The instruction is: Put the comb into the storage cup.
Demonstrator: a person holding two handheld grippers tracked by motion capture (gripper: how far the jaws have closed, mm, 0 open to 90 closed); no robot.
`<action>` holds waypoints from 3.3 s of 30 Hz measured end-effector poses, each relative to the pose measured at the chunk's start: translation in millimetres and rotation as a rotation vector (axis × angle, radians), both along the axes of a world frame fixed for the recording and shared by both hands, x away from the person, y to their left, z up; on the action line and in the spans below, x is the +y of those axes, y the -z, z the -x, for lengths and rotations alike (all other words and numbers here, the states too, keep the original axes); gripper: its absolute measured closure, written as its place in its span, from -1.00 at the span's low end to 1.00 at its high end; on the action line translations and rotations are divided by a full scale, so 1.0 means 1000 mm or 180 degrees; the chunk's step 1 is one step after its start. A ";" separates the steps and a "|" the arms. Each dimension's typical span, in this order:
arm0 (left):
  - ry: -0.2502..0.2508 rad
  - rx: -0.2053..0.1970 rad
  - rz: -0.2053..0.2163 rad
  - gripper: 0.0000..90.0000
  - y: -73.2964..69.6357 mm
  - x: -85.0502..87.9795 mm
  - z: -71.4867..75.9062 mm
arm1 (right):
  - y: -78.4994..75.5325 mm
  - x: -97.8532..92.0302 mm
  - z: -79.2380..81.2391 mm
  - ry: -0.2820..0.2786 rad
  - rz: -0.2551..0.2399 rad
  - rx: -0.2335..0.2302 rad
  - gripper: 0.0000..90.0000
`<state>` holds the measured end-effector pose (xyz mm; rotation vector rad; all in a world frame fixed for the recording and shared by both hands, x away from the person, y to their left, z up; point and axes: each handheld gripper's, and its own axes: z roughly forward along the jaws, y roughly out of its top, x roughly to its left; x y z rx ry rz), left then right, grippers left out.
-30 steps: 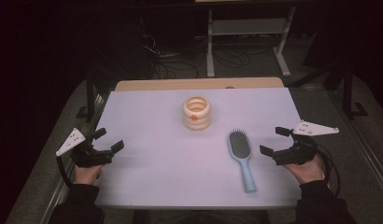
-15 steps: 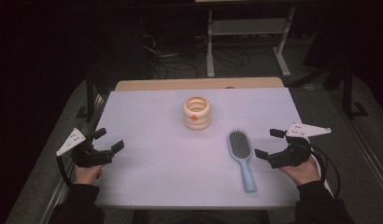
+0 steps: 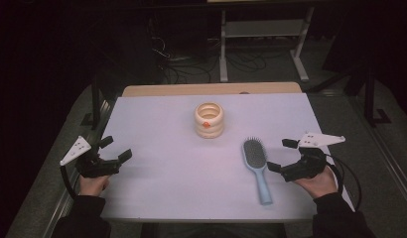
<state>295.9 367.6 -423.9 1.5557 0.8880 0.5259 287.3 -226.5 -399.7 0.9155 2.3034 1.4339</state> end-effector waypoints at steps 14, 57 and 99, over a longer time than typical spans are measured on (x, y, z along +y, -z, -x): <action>0.0002 0.0008 -0.0002 -1.00 0.000 0.000 0.000 | 0.003 0.013 0.001 -0.0159 0.0135 0.0075 -1.00; 0.0044 0.0021 -0.0030 -1.00 0.001 -0.002 -0.001 | 0.011 0.041 0.006 -0.0584 0.0370 0.0245 -0.89; 0.0074 0.0038 -0.0041 -1.00 0.001 -0.003 -0.002 | 0.026 0.056 0.002 -0.0986 0.0680 0.0801 -0.28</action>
